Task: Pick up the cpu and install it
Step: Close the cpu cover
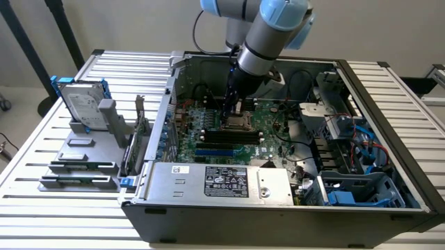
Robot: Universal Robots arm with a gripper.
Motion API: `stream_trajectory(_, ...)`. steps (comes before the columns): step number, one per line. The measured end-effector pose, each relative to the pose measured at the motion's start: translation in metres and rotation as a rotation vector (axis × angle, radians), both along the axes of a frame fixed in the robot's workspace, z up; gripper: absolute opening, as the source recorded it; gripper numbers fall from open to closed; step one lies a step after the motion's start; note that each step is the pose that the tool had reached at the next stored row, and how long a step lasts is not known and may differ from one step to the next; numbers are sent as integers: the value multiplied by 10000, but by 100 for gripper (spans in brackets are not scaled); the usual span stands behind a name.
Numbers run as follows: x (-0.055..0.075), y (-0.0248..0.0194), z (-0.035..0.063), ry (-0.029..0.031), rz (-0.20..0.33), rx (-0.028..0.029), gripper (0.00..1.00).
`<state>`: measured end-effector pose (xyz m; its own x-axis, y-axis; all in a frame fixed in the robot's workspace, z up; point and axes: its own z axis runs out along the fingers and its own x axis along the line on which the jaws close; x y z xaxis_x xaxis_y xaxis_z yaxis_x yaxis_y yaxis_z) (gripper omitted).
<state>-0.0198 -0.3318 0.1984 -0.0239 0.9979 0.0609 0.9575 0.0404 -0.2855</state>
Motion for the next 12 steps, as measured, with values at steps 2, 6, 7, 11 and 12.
stream_trajectory(2,-1,-2,-9,2,-34,13,11)
stream_trajectory(6,0,-9,-5,15,-79,49,11)
stream_trajectory(7,0,-16,7,32,-84,58,11)
stream_trajectory(11,-4,-54,60,141,-92,55,11)
stream_trajectory(12,-10,-60,70,163,-94,56,11)
